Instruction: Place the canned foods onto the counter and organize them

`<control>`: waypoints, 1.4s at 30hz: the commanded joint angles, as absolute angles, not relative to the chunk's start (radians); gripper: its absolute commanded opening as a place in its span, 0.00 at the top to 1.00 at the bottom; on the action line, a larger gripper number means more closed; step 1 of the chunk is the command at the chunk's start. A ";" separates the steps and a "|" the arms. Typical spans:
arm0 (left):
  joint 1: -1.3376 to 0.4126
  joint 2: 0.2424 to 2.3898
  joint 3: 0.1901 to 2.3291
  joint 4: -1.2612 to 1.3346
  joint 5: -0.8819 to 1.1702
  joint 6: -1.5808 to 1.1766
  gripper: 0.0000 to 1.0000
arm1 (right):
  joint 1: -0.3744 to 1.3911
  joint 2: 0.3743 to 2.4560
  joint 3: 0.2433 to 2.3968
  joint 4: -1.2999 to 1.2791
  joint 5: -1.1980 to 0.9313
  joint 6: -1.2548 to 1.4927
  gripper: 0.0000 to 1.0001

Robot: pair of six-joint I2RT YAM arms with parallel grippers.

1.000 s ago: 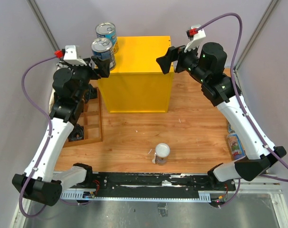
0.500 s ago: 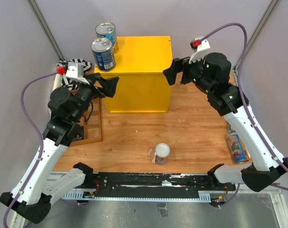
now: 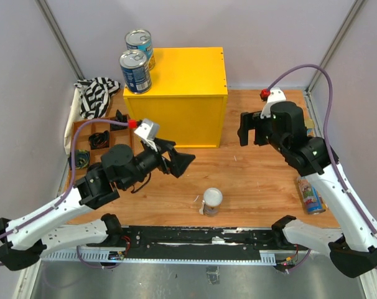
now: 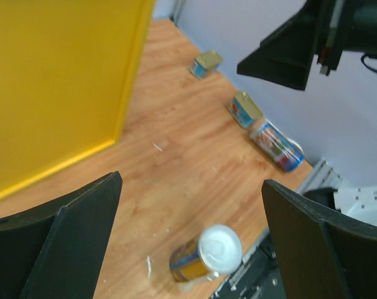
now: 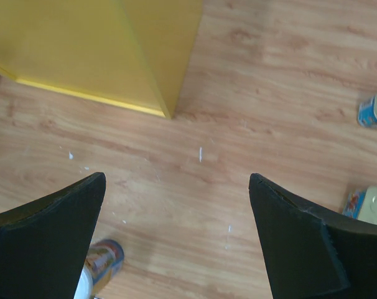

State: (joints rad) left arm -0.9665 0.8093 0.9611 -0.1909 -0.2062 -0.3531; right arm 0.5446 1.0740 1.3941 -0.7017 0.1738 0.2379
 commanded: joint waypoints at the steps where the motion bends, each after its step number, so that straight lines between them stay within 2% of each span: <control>1: -1.118 0.824 0.913 -0.188 -0.333 -0.409 0.01 | 0.528 1.014 1.316 -0.812 0.224 0.299 0.02; 8: -1.331 0.874 0.843 -0.138 -0.418 -0.412 0.01 | 0.527 0.917 1.140 -0.813 0.183 0.388 0.02; 18: -1.529 0.930 0.687 0.086 -0.521 -0.343 0.00 | 0.526 0.843 1.035 -0.788 0.175 0.451 0.02; 25: -1.574 0.950 0.627 0.166 -0.584 -0.318 0.01 | 0.526 0.832 1.002 -0.732 0.178 0.444 0.02; 32: -1.576 0.972 0.548 0.257 -0.611 -0.290 0.01 | 0.526 0.866 0.999 -0.740 0.386 0.552 0.02; 42: -1.576 1.028 0.430 0.439 -0.650 -0.235 0.01 | 0.517 0.867 0.931 -0.575 0.323 0.441 0.02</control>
State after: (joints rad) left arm -1.5677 1.0084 0.4503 0.3042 -0.6094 -0.2790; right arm 0.5331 0.8696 0.9512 -0.6464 0.3027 0.4671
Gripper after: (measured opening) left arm 0.993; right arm 0.984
